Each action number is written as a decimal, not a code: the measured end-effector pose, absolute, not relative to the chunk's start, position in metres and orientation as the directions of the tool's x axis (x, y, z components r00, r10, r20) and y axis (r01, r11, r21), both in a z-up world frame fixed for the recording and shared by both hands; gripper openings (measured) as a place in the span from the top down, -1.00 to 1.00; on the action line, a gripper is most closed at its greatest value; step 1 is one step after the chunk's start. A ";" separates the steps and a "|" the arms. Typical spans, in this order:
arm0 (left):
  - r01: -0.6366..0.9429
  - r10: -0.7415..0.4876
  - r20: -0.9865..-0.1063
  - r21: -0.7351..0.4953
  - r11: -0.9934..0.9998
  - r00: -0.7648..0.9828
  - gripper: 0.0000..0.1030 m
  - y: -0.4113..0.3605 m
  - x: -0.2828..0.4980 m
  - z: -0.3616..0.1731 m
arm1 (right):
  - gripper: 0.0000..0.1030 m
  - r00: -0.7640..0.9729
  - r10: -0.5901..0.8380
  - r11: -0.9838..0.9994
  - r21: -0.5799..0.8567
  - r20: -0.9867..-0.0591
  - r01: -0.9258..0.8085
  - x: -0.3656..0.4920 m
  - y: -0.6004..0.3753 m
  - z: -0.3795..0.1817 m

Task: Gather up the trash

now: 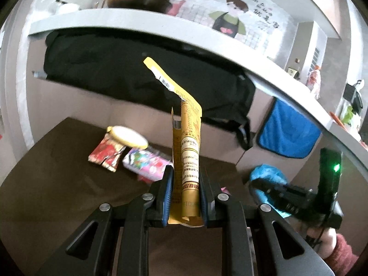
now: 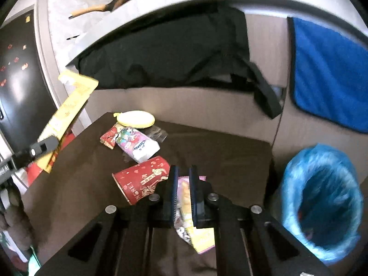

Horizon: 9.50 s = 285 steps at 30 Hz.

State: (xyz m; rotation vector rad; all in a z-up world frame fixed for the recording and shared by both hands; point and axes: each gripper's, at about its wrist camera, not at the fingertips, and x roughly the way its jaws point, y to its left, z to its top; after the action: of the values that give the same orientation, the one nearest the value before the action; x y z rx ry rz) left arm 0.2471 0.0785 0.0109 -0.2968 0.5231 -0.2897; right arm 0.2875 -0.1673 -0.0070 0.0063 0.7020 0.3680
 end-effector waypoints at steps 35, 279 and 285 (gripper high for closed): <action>0.228 -0.376 -0.453 -0.349 0.909 0.808 0.54 0.025 0.263 0.008 | 0.41 0.717 0.376 0.919 0.139 -0.587 -0.368 0.293 -0.200 0.010; 0.524 -0.557 -0.449 -0.208 0.826 0.699 0.74 -0.206 0.267 0.029 | 0.02 0.882 0.158 0.976 0.203 -0.443 -0.073 0.223 -0.405 0.045; 0.526 -0.552 -0.467 -0.198 0.827 0.691 0.74 -0.220 0.280 0.015 | 0.02 0.866 0.167 0.968 0.247 -0.471 -0.052 0.239 -0.419 0.020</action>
State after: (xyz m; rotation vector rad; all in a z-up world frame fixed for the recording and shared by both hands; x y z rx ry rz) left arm 0.2802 -0.2198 0.0146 -0.0501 0.5380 -0.6027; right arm 0.2395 -0.4189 0.0201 0.2309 0.5116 0.1152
